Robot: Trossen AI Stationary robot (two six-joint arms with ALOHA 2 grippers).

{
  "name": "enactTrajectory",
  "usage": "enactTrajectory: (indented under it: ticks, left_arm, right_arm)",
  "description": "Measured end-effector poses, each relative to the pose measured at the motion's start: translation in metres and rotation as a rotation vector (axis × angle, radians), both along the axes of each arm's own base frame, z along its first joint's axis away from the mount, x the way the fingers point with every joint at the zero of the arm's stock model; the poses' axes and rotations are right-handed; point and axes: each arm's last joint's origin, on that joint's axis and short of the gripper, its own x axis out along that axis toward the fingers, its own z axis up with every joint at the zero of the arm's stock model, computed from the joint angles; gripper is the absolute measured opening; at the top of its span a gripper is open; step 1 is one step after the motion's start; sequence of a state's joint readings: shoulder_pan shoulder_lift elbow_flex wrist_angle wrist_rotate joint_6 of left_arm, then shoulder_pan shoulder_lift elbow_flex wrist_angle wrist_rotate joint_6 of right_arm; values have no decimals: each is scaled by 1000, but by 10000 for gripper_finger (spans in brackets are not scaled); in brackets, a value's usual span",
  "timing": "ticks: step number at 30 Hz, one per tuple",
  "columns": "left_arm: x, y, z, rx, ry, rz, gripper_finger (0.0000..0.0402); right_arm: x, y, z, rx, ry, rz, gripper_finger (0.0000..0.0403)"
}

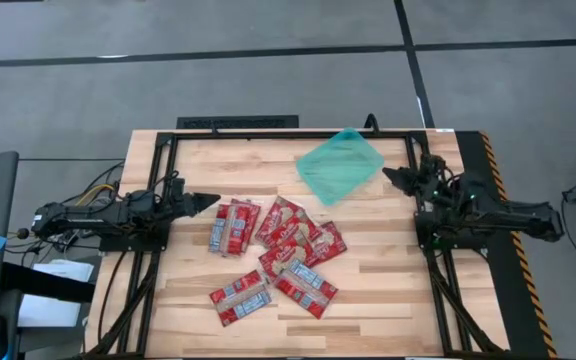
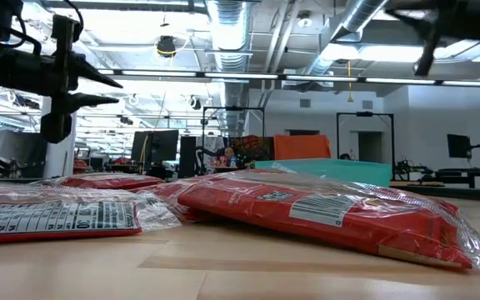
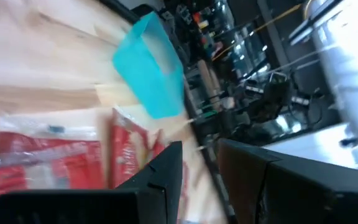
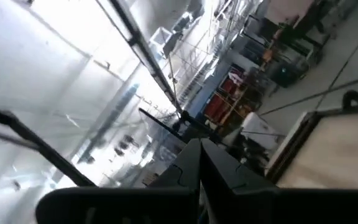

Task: Sort popcorn bags into baskets
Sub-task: Put the red popcorn bag into the green bin

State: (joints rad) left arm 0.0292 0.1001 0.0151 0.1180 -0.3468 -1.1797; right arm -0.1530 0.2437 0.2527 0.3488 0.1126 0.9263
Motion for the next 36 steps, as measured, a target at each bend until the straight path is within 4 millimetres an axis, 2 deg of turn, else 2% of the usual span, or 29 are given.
enactTrajectory:
  ticks: [2,4,7,11,18,21,24,28,36]
  left_arm:
    - [0,0,5,-9,-55,14,90]
    - [-1,1,10,12,-100,37,90]
    - [-2,1,16,67,-140,60,96]
    - [-3,1,18,112,-145,68,131]
    - [-3,1,17,146,-122,57,235]
    - [-2,1,16,146,-112,55,268]
    - [-2,1,13,148,-79,42,286]
    - [-1,1,7,136,-20,34,292]
    - [0,0,-1,105,57,10,291]
  right_arm:
    - [10,3,16,-63,104,62,37]
    - [24,6,20,-65,308,127,39]
    - [47,14,14,-70,639,232,53]
    - [79,34,-10,-69,912,433,104]
    - [127,71,-63,-57,1115,650,249]
    - [144,81,-85,-24,1145,673,291]
    - [161,89,-105,2,1132,678,307]
    - [182,94,-127,4,1189,664,309]
    - [228,112,-147,-97,1240,780,306]
